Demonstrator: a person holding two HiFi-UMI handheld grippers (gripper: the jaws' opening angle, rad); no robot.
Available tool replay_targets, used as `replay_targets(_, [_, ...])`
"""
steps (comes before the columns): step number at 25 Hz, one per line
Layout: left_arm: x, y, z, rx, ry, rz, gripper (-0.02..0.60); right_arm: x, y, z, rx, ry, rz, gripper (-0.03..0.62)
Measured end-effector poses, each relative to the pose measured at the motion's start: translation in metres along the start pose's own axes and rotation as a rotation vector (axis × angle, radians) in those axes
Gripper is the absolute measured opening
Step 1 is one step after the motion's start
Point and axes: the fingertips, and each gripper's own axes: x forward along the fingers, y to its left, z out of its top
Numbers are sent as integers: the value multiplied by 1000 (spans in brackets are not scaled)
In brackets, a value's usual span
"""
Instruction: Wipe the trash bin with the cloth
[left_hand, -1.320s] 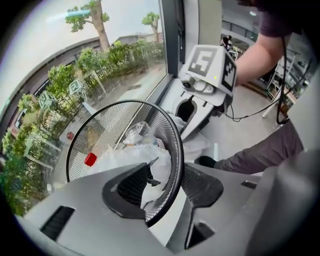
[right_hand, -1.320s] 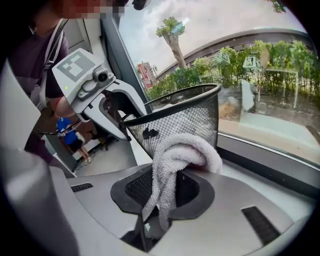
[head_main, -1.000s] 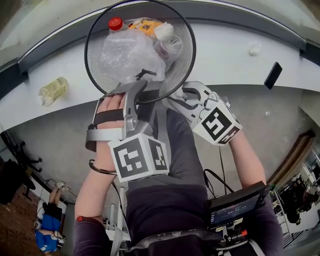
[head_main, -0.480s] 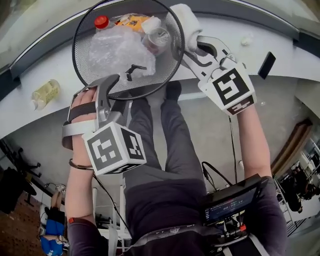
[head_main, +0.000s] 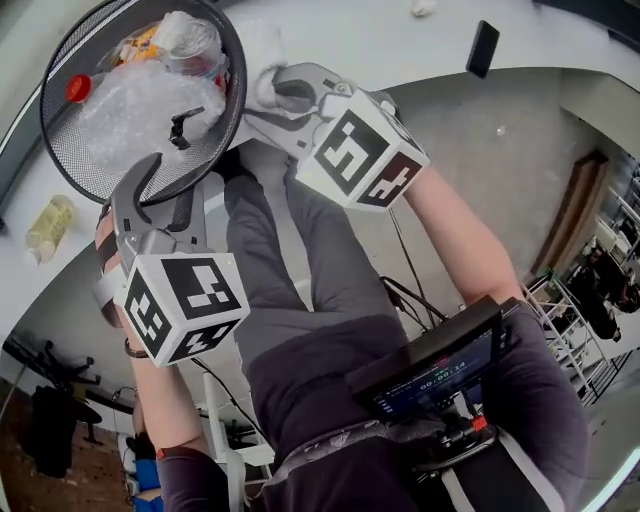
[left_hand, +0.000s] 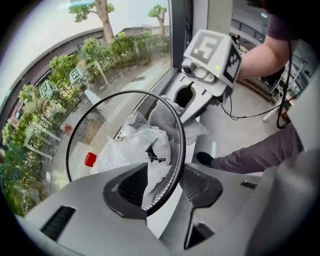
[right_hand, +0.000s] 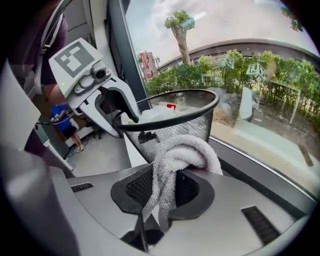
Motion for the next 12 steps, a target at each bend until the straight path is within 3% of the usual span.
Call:
replay_targets(8, [-5,-4,13,-145,-48,0,185,16,75,3,15,-44,200,84])
replay_targets(9, [-5,-7,13,-121,-51,1,170,19,80,4,-1,-46,214,84])
replay_targets(12, [-7,-17,3,48,-17,-3,161,16,77,-1,-23,-21,198,84])
